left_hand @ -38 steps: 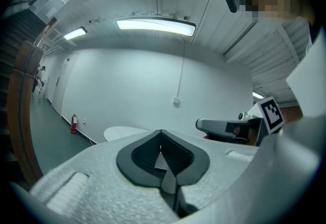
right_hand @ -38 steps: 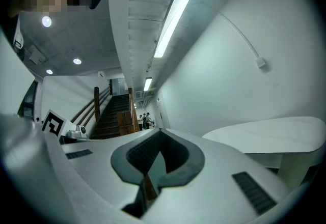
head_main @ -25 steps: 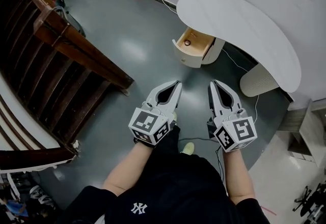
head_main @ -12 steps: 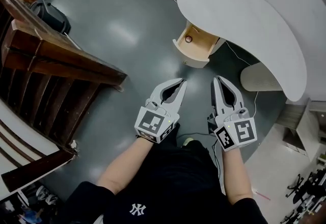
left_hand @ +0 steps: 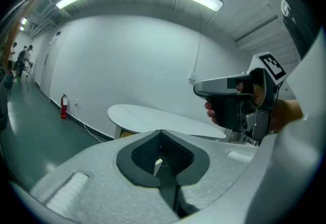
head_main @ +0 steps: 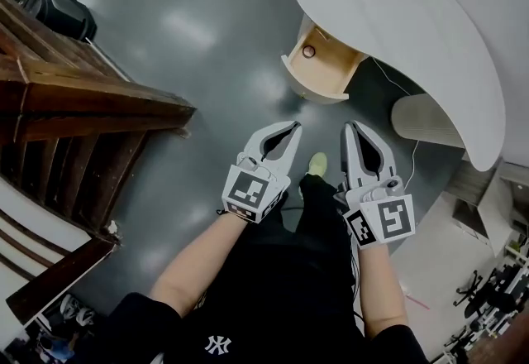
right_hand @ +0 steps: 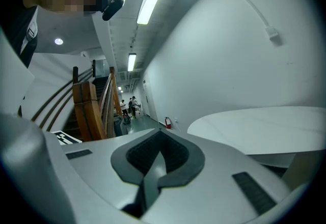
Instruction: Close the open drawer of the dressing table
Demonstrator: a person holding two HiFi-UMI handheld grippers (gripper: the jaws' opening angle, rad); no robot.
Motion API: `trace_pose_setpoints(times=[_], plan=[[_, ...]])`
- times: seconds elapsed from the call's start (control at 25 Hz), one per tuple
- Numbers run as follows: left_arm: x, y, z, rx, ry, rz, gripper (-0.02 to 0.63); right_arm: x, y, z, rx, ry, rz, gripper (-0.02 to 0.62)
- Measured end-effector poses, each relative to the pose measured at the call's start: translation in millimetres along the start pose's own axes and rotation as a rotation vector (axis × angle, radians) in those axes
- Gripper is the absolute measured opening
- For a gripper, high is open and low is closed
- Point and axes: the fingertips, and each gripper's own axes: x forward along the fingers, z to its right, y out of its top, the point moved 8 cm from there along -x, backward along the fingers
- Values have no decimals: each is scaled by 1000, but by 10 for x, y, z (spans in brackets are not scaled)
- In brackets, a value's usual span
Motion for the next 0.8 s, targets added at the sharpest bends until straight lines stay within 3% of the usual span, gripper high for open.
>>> trace_pose_setpoints(times=[0.8], plan=[[1215, -1824, -855, -3, 82, -91, 12, 1004, -1489, 733, -34, 85, -95, 15]])
